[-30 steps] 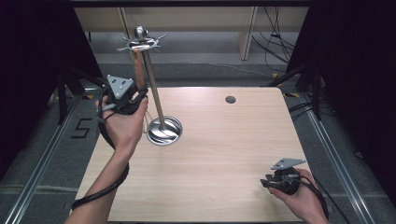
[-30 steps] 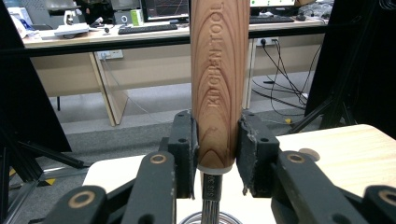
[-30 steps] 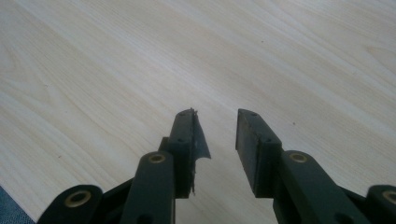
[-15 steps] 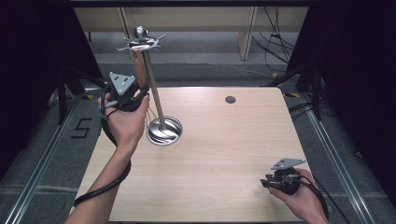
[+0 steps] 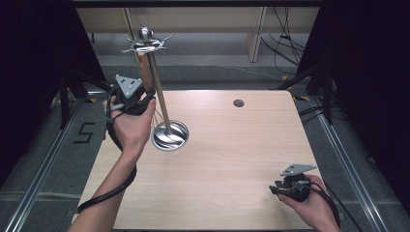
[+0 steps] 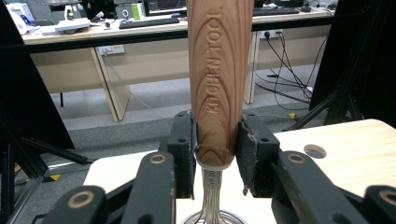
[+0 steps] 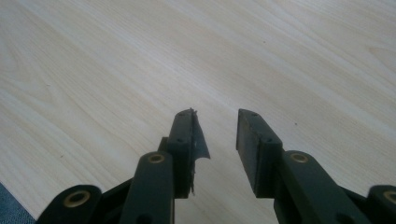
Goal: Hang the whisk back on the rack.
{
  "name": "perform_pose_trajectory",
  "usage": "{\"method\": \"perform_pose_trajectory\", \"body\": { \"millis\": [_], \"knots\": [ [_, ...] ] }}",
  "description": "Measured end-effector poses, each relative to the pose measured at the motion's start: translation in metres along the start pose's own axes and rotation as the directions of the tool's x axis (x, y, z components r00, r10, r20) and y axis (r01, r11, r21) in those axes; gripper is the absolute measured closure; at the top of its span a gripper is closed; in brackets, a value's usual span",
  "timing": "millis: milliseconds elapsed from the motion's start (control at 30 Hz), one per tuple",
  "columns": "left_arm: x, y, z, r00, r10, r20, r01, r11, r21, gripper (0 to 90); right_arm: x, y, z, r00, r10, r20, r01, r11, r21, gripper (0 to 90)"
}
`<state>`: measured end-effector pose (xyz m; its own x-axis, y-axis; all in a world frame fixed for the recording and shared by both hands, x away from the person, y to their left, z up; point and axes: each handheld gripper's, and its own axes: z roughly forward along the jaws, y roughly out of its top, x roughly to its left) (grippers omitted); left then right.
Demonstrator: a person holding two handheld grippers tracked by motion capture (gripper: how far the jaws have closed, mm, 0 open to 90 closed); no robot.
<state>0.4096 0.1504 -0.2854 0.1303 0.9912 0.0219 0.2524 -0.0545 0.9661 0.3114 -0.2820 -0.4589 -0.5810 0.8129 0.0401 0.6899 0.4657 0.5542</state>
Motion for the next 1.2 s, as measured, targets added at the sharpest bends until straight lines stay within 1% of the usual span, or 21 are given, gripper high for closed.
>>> {"method": "perform_pose_trajectory", "body": {
  "millis": [133,167,233,400,433,467,600,633,667,700,733,767,833,900,933,967,1000,1067,1133,1167,1200],
  "knots": [
    [0.000,-0.001,0.000,1.0000,0.008,0.003,-0.008,0.9999,-0.007,67.5,0.001,0.000,0.000,0.9999,0.014,-0.002,-0.014,1.000,-0.001,67.7],
    [0.000,-0.002,0.000,0.9999,0.010,0.004,-0.010,0.9999,-0.011,67.2,0.000,0.000,0.000,1.0000,0.001,0.000,-0.001,1.000,-0.002,67.6],
    [0.001,-0.002,0.000,0.9998,0.018,0.007,-0.018,0.9998,-0.013,65.7,0.000,0.000,0.000,1.0000,0.004,-0.001,-0.004,1.000,-0.003,67.4],
    [0.003,-0.006,-0.005,0.9990,0.031,0.032,-0.030,0.9987,-0.040,58.8,0.000,0.000,-0.001,1.0000,0.010,0.000,-0.010,1.000,-0.007,66.3],
    [0.004,-0.007,-0.008,0.9986,0.036,0.038,-0.034,0.9983,-0.047,56.9,-0.001,-0.001,0.000,0.9999,-0.011,0.004,0.011,1.000,-0.012,66.2],
    [0.005,-0.008,-0.010,0.9984,0.039,0.041,-0.037,0.9979,-0.052,55.4,-0.001,-0.001,0.000,1.0000,-0.009,0.002,0.009,1.000,-0.012,66.1],
    [0.011,-0.015,-0.022,0.9951,0.052,0.084,-0.046,0.9963,-0.073,50.4,-0.001,-0.001,0.000,1.0000,-0.008,0.003,0.008,1.000,-0.012,65.7],
    [0.012,-0.016,-0.024,0.9941,0.057,0.093,-0.050,0.9959,-0.075,49.2,0.000,0.000,0.000,1.0000,0.004,-0.001,-0.004,1.000,-0.002,65.5],
    [0.014,-0.018,-0.028,0.9929,0.056,0.106,-0.047,0.9957,-0.079,48.3,0.000,0.000,0.000,1.0000,0.003,0.001,-0.003,1.000,-0.005,65.4],
    [0.016,-0.021,-0.031,0.9915,0.053,0.119,-0.043,0.9958,-0.080,47.6,0.001,-0.001,0.002,0.9999,0.014,-0.001,-0.014,0.999,-0.032,65.2],
    [0.018,-0.023,-0.035,0.9900,0.049,0.132,-0.038,0.9960,-0.081,46.9,0.001,0.000,0.000,1.0000,0.004,0.000,-0.004,1.000,-0.007,65.1],
    [0.020,-0.026,-0.038,0.9878,0.047,0.148,-0.035,0.9960,-0.083,46.5,0.001,0.000,-0.001,1.0000,0.010,-0.001,-0.010,1.000,-0.008,64.8],
    [0.024,-0.033,-0.043,0.9812,0.038,0.189,-0.024,0.9967,-0.078,44.9,0.001,0.000,0.000,0.9999,0.012,0.002,-0.012,1.000,-0.011,64.0],
    [0.029,-0.041,-0.049,0.9734,0.045,0.225,-0.032,0.9977,-0.060,42.8,0.001,0.000,0.000,1.0000,0.008,0.000,-0.008,1.000,-0.011,63.3],
    [0.031,-0.044,-0.051,0.9714,0.047,0.233,-0.035,0.9979,-0.055,41.8,0.002,-0.001,0.003,0.9999,0.017,-0.001,-0.017,0.999,-0.045,62.9],
    [0.033,-0.050,-0.053,0.9690,0.052,0.242,-0.042,0.9981,-0.044,41.1,0.002,-0.001,0.003,0.9998,0.018,-0.001,-0.018,0.999,-0.048,62.5],
    [0.035,-0.053,-0.054,0.9680,0.056,0.245,-0.048,0.9982,-0.037,40.1,0.002,0.000,0.002,0.9999,0.013,-0.001,-0.013,0.999,-0.031,62.2],
    [0.040,-0.064,-0.057,0.9668,0.055,0.250,-0.052,0.9985,-0.018,38.1,0.002,0.000,0.002,0.9999,0.013,-0.002,-0.013,0.999,-0.035,61.3],
    [0.045,-0.074,-0.059,0.9682,0.063,0.242,-0.064,0.9980,-0.004,37.1,0.002,0.000,0.002,0.9999,0.014,-0.004,-0.014,0.999,-0.037,60.3],
    [0.047,-0.080,-0.059,0.9694,0.068,0.236,-0.072,0.9974,0.009,36.2,0.001,0.000,0.002,0.9999,-0.010,0.002,0.010,1.000,-0.027,59.9],
    [0.050,-0.086,-0.060,0.9706,0.068,0.231,-0.074,0.9970,0.019,35.8,0.000,0.000,0.002,0.9999,-0.013,0.003,0.013,1.000,-0.028,59.6]
  ]
}}
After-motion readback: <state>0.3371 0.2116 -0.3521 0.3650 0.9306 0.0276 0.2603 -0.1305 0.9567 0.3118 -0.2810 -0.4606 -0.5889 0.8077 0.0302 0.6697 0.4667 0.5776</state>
